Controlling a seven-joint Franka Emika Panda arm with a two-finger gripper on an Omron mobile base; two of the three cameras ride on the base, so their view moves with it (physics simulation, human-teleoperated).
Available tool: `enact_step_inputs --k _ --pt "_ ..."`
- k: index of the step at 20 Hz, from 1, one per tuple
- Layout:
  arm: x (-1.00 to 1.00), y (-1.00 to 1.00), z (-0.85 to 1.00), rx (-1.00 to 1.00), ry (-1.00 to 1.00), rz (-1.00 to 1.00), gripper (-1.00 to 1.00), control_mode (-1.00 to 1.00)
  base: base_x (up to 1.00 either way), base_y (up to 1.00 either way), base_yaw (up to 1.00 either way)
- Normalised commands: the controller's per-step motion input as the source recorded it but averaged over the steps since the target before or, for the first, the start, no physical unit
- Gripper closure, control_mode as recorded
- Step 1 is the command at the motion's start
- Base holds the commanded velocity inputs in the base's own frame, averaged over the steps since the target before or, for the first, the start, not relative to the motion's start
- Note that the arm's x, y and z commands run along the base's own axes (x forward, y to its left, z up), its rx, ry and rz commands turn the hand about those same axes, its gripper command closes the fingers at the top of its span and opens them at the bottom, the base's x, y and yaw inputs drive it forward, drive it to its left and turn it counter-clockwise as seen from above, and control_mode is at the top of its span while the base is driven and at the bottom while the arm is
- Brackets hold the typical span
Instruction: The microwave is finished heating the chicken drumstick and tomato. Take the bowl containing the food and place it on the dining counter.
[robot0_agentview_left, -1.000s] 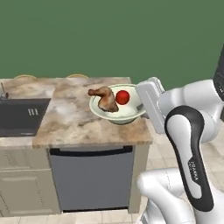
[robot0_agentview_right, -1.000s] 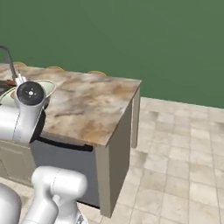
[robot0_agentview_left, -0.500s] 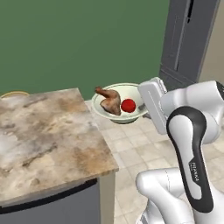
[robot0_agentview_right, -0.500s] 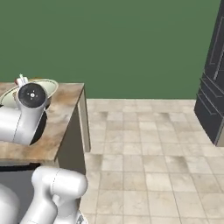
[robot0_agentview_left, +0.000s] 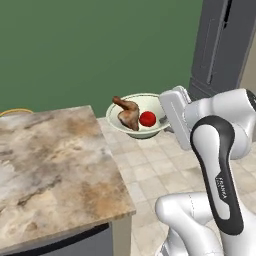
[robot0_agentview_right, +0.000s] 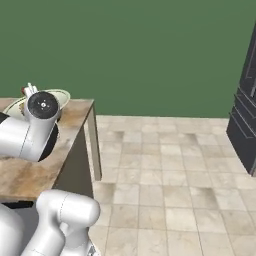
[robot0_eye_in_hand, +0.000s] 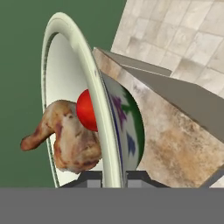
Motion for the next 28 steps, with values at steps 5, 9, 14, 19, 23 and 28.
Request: enact_step_inputs --k 5,9,14,19,23,28 --pt "0.00 0.00 0.00 0.00 0.00 0.00 1.00 1.00 0.94 -0.74 0.39" --pt "0.00 0.00 0.00 0.00 0.00 0.00 1.00 1.00 0.71 -0.98 0.24" --pt "0.00 0.00 0.00 0.00 0.00 0.00 1.00 1.00 0.97 -0.98 0.24" --pt "0.00 0.00 0.00 0.00 0.00 0.00 1.00 1.00 0.97 -1.00 0.36" --pt "0.00 0.00 0.00 0.00 0.00 0.00 1.00 1.00 0.92 -0.93 0.38" --pt "0.00 0.00 0.00 0.00 0.00 0.00 1.00 1.00 0.37 -0.48 0.65"
